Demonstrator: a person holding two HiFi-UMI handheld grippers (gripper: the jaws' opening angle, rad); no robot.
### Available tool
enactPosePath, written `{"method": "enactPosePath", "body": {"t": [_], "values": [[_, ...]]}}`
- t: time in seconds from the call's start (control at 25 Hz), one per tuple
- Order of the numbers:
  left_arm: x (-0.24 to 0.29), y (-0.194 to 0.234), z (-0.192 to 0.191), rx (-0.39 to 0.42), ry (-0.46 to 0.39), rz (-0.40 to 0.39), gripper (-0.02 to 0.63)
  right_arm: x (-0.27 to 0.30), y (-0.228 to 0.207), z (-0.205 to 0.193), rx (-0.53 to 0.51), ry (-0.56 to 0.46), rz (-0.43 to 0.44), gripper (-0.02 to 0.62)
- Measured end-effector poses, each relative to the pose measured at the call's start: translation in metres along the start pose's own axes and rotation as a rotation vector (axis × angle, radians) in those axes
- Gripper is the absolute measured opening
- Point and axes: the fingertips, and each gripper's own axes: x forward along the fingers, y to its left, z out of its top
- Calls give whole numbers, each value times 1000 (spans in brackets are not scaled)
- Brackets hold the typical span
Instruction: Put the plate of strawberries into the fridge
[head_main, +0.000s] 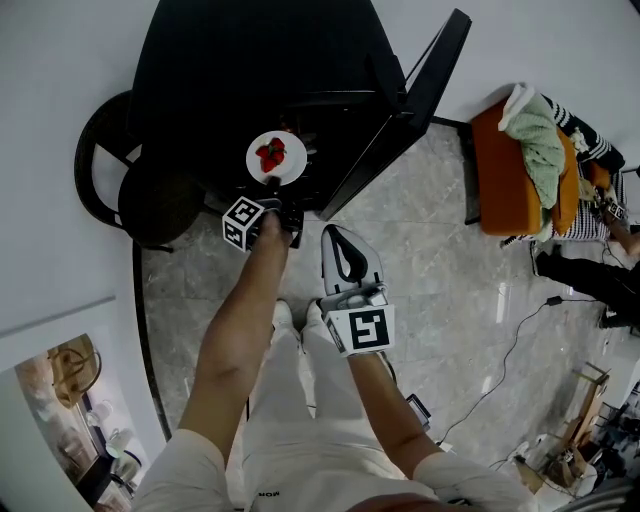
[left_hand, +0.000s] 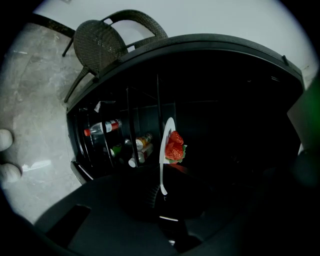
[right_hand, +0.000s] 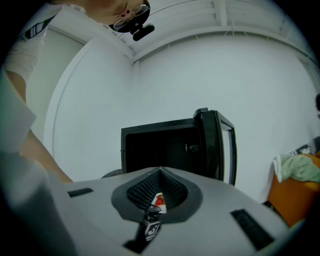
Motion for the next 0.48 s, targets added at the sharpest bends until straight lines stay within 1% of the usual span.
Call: {"method": "enactPosePath", "body": {"t": [0.48], "values": [[15,0,2,-10,-7,-5,14,8,1,-10,10,18,12,12]]}}
